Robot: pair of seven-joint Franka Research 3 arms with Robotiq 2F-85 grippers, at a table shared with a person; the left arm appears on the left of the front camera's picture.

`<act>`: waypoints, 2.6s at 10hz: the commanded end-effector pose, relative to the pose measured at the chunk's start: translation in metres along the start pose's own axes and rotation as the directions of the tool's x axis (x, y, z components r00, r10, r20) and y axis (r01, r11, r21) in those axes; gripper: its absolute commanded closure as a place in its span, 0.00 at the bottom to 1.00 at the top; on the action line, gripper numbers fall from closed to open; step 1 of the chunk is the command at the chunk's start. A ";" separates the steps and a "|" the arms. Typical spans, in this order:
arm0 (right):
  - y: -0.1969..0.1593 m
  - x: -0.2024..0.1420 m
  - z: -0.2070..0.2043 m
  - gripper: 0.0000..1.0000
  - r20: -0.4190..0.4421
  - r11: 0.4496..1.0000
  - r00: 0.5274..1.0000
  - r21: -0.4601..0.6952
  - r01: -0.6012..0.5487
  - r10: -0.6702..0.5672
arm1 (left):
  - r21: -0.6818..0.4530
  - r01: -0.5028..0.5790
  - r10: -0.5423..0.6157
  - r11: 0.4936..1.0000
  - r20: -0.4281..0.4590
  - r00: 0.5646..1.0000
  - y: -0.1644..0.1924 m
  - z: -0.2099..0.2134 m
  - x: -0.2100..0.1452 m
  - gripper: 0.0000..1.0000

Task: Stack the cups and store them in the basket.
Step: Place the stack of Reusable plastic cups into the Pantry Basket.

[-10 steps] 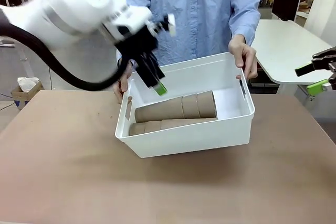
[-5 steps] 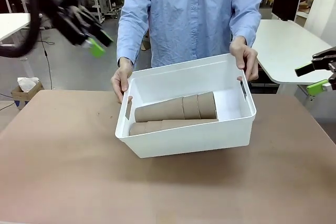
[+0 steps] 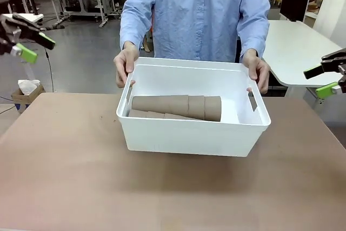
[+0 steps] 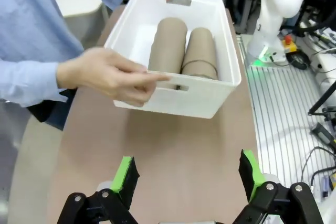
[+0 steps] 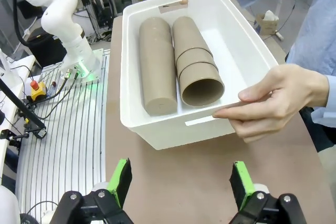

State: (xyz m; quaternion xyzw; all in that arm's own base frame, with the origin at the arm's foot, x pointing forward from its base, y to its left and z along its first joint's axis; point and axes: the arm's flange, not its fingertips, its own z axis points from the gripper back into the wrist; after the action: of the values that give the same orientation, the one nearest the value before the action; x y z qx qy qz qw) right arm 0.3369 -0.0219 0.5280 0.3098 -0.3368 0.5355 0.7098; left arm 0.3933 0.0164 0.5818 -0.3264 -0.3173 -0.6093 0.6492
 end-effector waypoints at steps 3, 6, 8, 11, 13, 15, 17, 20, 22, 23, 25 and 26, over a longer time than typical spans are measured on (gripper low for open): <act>-0.001 0.003 0.001 0.00 0.022 1.000 1.000 0.004 0.000 0.000 | 0.022 0.087 -0.088 0.996 0.073 0.993 -0.010 -0.020 -0.024 0.00; -0.001 0.003 0.001 0.00 0.022 1.000 1.000 0.004 0.000 0.000 | -0.002 0.057 -0.057 0.998 0.050 0.997 -0.004 -0.017 -0.026 0.00; -0.001 0.003 0.001 0.00 0.022 1.000 1.000 0.004 0.000 0.000 | -0.002 0.057 -0.057 0.998 0.050 0.997 -0.004 -0.017 -0.026 0.00; -0.001 0.003 0.001 0.00 0.022 1.000 1.000 0.004 0.000 0.000 | -0.002 0.057 -0.057 0.998 0.050 0.997 -0.004 -0.017 -0.026 0.00; -0.001 0.003 0.001 0.00 0.022 1.000 1.000 0.004 0.000 0.000 | -0.002 0.057 -0.057 0.998 0.050 0.997 -0.004 -0.017 -0.026 0.00; -0.001 0.003 0.001 0.00 0.022 1.000 1.000 0.004 0.000 0.000 | -0.002 0.057 -0.057 0.998 0.050 0.997 -0.004 -0.017 -0.026 0.00; -0.001 0.003 0.001 0.00 0.022 1.000 1.000 0.004 0.000 0.000 | -0.002 0.057 -0.057 0.998 0.050 0.997 -0.004 -0.017 -0.026 0.00; -0.001 0.003 0.001 0.00 0.022 1.000 1.000 0.004 0.000 0.000 | -0.002 0.057 -0.057 0.998 0.050 0.997 -0.004 -0.017 -0.026 0.00; -0.001 0.003 0.001 0.00 0.022 1.000 1.000 0.004 0.000 0.000 | -0.002 0.057 -0.057 0.998 0.050 0.997 -0.004 -0.017 -0.026 0.00; -0.001 0.003 0.001 0.00 0.022 1.000 1.000 0.004 0.000 0.000 | -0.002 0.057 -0.057 0.998 0.050 0.997 -0.004 -0.017 -0.026 0.00; -0.001 0.003 0.001 0.00 0.022 1.000 1.000 0.004 0.000 0.000 | -0.002 0.057 -0.057 0.998 0.050 0.997 -0.004 -0.017 -0.026 0.00; -0.001 0.003 0.001 0.00 0.022 1.000 1.000 0.004 0.000 0.000 | -0.002 0.057 -0.057 0.998 0.050 0.997 -0.004 -0.017 -0.026 0.00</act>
State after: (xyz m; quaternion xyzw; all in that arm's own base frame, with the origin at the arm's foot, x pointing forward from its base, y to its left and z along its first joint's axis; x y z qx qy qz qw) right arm 0.3369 -0.0219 0.5280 0.3097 -0.3369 0.5355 0.7098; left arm 0.3874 0.0164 0.5486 -0.3343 -0.3442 -0.6156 0.6251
